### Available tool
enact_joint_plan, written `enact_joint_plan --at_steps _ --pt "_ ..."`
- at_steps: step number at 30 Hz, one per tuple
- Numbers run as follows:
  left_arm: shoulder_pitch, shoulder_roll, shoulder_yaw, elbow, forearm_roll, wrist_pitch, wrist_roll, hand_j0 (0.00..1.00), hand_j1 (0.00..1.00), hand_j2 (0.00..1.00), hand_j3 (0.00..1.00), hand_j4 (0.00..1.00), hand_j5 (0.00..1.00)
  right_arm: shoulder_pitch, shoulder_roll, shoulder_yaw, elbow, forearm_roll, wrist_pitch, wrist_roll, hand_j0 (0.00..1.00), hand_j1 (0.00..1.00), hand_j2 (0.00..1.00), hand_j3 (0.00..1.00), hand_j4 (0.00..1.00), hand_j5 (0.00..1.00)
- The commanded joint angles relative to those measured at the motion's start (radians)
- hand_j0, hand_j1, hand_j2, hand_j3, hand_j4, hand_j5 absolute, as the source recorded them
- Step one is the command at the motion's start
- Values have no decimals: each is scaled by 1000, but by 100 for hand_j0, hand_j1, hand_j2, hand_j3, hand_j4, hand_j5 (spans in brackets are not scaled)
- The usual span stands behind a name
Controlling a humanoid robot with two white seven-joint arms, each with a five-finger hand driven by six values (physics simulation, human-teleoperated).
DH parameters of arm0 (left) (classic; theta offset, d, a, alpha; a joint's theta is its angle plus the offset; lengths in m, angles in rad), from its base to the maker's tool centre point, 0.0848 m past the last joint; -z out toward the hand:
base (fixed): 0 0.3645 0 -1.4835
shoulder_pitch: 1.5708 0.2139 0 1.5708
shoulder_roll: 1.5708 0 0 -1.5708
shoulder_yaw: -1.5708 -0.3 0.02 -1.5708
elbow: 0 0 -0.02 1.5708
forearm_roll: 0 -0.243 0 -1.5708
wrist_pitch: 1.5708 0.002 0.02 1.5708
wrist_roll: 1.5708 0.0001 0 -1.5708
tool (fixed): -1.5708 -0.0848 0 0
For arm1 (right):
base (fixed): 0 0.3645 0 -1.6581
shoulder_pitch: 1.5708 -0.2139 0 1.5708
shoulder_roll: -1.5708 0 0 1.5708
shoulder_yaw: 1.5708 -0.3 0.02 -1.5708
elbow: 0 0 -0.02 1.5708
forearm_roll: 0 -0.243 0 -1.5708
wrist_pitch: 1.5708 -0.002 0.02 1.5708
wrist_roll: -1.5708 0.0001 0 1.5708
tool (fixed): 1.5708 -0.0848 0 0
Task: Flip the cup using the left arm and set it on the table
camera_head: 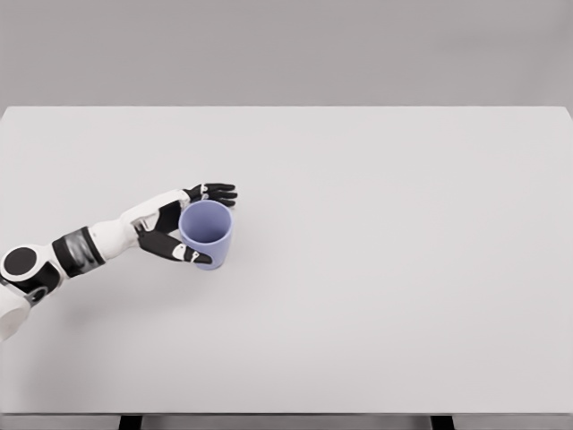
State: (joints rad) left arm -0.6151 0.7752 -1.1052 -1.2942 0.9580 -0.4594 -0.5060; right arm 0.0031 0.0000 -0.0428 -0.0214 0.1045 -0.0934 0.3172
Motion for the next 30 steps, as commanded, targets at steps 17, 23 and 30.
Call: enact_joint_plan --at_steps 17,23,30 --pt "-18 59 2 -8 -33 -47 0 100 100 100 100 100 100 0 0 0 0 0 0 0 100 100 100 100 100 100" --pt "-18 87 2 -17 -38 -97 0 100 100 100 100 100 100 0 0 0 0 0 0 0 100 100 100 100 100 100" --pt "-21 134 11 -37 -39 -139 -2 100 100 100 100 100 100 0 0 0 0 0 0 0 100 100 100 100 100 100"
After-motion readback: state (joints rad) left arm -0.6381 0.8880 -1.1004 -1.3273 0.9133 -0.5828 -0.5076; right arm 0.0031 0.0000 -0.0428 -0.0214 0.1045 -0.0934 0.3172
